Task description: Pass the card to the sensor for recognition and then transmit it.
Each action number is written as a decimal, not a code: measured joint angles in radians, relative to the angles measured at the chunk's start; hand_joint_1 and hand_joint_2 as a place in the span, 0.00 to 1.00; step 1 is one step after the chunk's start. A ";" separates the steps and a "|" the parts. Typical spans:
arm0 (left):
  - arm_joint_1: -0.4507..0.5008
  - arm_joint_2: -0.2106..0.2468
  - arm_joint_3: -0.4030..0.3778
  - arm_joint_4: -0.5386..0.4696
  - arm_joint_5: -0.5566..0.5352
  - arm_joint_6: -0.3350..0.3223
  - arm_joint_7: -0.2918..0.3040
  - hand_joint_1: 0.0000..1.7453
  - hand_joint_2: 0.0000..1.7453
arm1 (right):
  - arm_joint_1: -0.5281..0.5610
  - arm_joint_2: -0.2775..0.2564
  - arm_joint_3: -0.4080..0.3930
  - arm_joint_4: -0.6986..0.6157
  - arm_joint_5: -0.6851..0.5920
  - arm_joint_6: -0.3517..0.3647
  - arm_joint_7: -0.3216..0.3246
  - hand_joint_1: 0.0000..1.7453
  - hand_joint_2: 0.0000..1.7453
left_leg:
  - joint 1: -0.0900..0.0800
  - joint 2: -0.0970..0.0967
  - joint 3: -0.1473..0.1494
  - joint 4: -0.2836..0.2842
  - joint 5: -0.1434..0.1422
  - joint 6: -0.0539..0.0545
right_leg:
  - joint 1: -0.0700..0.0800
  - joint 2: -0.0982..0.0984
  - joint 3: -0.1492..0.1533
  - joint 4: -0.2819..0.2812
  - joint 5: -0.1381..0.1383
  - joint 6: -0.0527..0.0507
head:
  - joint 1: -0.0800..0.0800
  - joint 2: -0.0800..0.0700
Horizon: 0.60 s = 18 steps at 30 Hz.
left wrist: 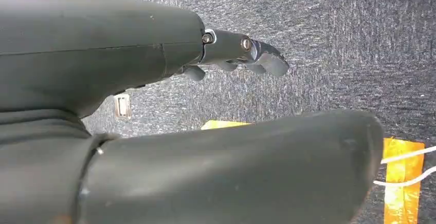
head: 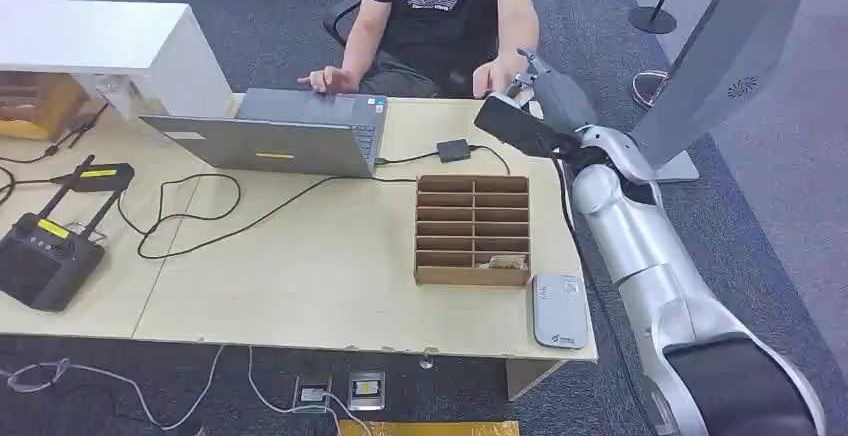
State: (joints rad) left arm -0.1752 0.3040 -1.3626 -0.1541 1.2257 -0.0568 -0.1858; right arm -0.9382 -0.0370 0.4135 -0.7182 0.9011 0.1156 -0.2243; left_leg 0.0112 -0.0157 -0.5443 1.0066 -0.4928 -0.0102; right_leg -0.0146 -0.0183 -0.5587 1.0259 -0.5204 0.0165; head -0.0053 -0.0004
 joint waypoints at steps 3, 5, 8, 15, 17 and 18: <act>0.002 0.000 -0.011 0.000 0.005 -0.002 0.000 0.00 0.00 | -0.003 0.006 0.000 0.041 0.016 -0.002 0.000 0.46 1.00 | 0.000 0.000 0.000 0.000 0.000 0.000 | 0.000 0.000 0.000 0.000 0.000 0.000 | 0.000 0.000; 0.003 0.000 -0.013 0.000 0.009 -0.002 0.000 0.00 0.00 | -0.005 0.012 0.000 0.065 0.017 -0.005 -0.001 0.00 1.00 | 0.000 0.001 0.000 0.000 0.000 0.000 | 0.000 0.001 0.000 0.000 0.000 0.000 | 0.000 0.000; 0.002 0.000 -0.016 0.000 0.014 -0.002 0.003 0.00 0.00 | -0.005 0.019 0.000 0.086 0.018 -0.017 -0.002 0.00 0.00 | 0.000 0.001 0.001 0.000 0.000 0.000 | 0.000 0.001 0.000 0.000 0.000 0.000 | 0.000 0.000; 0.003 -0.002 -0.021 0.000 0.037 0.005 0.017 0.00 0.00 | -0.005 0.024 -0.009 0.103 -0.005 -0.006 -0.019 0.00 0.00 | 0.000 0.001 0.001 0.000 0.000 0.000 | 0.000 0.001 0.000 0.000 0.000 0.000 | 0.000 0.000; 0.003 -0.002 -0.024 0.000 0.047 0.005 0.020 0.00 0.00 | -0.001 0.024 -0.017 0.091 -0.024 0.039 -0.012 0.00 0.00 | 0.000 0.001 0.001 0.000 0.000 0.000 | 0.000 0.001 0.000 0.000 0.000 0.000 | 0.000 0.000; 0.004 -0.002 -0.025 0.000 0.052 0.005 0.021 0.00 0.00 | 0.003 0.023 -0.020 0.080 -0.039 0.067 -0.008 0.00 0.00 | 0.000 0.001 0.001 0.000 0.000 0.000 | 0.000 0.001 0.000 0.000 0.000 0.000 | 0.000 0.000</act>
State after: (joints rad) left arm -0.1717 0.3021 -1.3874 -0.1541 1.2772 -0.0519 -0.1652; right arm -0.9349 -0.0137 0.3933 -0.6386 0.8624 0.1821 -0.2323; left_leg 0.0113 -0.0148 -0.5430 1.0068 -0.4928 -0.0103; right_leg -0.0145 -0.0169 -0.5590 1.0259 -0.5202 0.0166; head -0.0050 -0.0004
